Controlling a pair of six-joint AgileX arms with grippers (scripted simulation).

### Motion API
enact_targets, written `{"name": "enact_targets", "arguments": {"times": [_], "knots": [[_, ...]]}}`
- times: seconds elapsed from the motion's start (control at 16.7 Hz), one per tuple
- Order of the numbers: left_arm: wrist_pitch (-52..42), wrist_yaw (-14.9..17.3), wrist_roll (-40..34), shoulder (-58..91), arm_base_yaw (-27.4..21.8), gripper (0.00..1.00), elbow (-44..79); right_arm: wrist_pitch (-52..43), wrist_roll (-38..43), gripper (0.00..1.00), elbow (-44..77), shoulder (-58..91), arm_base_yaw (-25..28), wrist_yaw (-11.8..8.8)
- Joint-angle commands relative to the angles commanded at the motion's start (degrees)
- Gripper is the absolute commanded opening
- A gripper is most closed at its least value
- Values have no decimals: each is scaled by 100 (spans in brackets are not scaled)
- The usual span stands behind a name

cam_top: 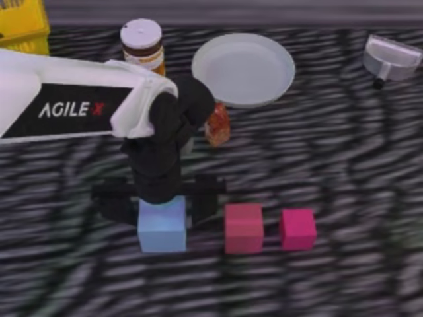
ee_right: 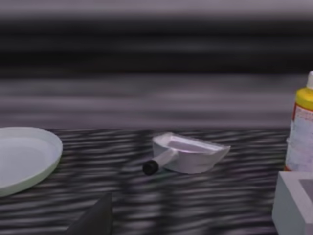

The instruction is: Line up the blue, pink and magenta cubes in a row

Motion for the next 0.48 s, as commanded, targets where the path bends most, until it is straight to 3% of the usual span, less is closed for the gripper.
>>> {"name": "enact_targets", "arguments": {"times": [0.48], "knots": [[-21,-1,1,-9,5,100,19,0,0,100,0,0,0,0]]}}
